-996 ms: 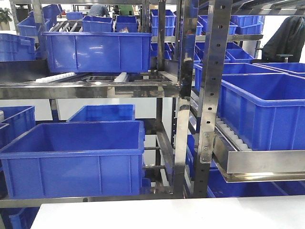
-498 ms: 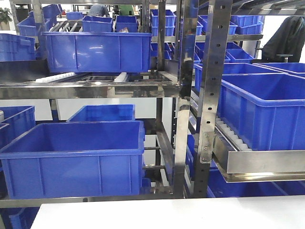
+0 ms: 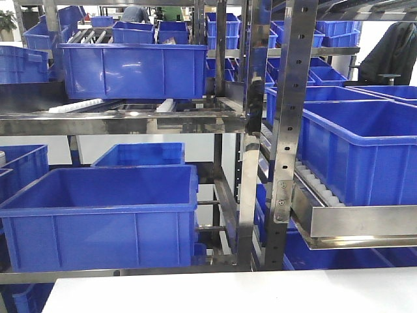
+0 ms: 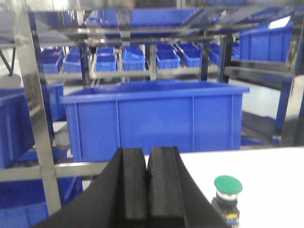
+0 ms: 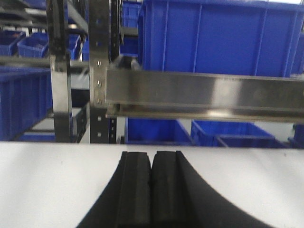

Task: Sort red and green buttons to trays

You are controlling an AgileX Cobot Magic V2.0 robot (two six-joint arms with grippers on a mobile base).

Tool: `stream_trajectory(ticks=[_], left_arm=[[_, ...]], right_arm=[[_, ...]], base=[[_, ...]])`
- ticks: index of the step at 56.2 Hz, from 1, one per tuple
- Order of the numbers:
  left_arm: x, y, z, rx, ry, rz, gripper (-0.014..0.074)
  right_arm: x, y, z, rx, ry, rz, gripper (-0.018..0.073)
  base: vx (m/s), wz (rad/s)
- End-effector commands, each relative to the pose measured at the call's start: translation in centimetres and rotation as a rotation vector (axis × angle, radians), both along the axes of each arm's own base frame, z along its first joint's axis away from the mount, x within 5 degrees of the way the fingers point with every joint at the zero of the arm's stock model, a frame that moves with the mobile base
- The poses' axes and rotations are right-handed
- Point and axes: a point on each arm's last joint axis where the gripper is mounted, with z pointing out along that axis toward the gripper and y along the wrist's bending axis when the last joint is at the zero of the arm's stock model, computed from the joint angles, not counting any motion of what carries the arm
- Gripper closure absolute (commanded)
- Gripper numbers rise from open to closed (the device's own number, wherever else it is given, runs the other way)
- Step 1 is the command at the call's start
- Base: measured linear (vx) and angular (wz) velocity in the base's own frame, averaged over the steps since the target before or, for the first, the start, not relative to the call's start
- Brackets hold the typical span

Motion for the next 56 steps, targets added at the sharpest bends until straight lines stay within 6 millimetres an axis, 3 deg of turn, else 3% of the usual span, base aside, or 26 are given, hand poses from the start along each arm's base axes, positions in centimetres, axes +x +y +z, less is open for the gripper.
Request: stream_trajectory(ticks=[1,7,15,24,31,45,56], left_arm=[[-0.3,0.0,1.9,-0.021,-0.154,-0.003,0.0603],[-0.5,0.1,2.6,-0.039,-0.223,-0.001,0.0603],[-1.3,0.2,5.6,-0.073,-0.376,-0.003,0.0603],[-2.1,0.1,8.7,-0.071,-0.412,-0.008,0.0603],[-2.2,0.1,11.0,-0.072,-0.421,-0.009,0.0598],[0.2,0.0,10.1,-0.064,-0.241,-0.008,0.0546],[1.8,-0.1,9.4,-0.060,-0.141,-0.006,0.0392]], right_arm=[[-0.1,0.1,1.0,-0.019,-0.146,0.005,0.0568],[-0.2,0.1,1.8,0.013,-0.218,0.009,0.0568],[-0.6,0.1,4.2,0.036,-0.248,0.010,0.0568],[-0.7,0.1,7.7,0.034,-0.273,0.009,0.0565],[0.1,0.0,8.8,0.038,-0.228,0.007,0.0552],[1.8,-0.1,8.1,0.045,-0.125,0.005,0.0497],[2.6,-0.2,7.7,0.049,-0.068,0.003,0.0370]], base=[[0.00,0.00],[0.00,0.00],[0.00,0.00],[0.00,0.00],[0.00,0.00],[0.00,0.00],[0.00,0.00]])
